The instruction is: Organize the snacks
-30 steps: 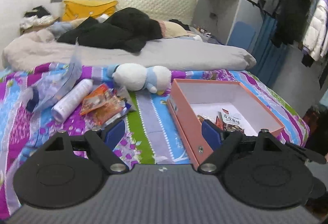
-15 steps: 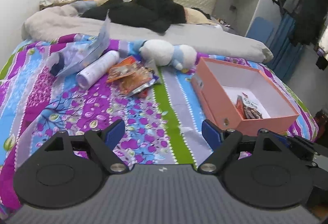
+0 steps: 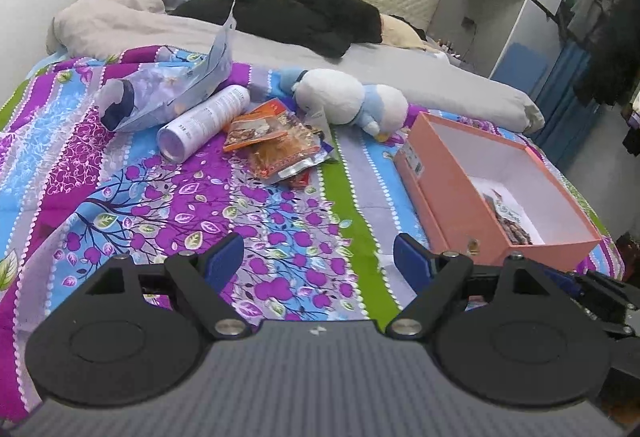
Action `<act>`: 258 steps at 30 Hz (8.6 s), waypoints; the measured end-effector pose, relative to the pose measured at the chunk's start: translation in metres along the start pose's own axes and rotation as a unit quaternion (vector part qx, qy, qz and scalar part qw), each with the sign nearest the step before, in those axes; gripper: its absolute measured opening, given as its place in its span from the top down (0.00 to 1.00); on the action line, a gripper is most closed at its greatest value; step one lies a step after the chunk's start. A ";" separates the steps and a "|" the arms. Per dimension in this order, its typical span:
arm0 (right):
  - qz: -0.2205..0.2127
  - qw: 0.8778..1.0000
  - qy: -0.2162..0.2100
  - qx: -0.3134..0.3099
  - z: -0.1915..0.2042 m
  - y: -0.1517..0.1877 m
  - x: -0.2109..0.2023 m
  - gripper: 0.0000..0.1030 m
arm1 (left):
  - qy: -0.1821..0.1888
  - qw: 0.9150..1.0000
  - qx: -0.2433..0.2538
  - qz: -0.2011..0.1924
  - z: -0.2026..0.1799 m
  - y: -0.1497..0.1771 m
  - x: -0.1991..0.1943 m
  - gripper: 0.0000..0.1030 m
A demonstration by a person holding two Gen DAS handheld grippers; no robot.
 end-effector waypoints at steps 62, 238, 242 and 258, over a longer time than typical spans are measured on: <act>0.069 0.956 -0.146 0.243 -0.051 -0.080 0.297 0.96 | -0.055 0.997 0.048 -0.019 0.087 -0.129 0.283 0.57; 0.021 0.999 0.027 0.027 -0.046 -0.024 0.017 0.52 | 0.028 0.997 -0.001 0.075 -0.047 -0.053 0.048 0.31; 0.010 0.998 0.044 0.035 -0.059 -0.030 0.002 0.52 | 0.044 0.996 0.023 0.067 -0.074 -0.059 0.040 0.31; 0.017 0.988 0.118 0.101 -0.139 -0.020 -0.028 0.52 | 0.121 0.984 0.093 0.089 -0.188 -0.069 0.070 0.31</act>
Point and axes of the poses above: each gripper's, at about its wrist camera, not at the fingertips, and x roughly the way its jaws point, z to its left, y to its underside, the point moved 5 cm from there along x, roughly the way its jaws point, and after that the axes turned 7 degrees about z, right-handed, at the moved point
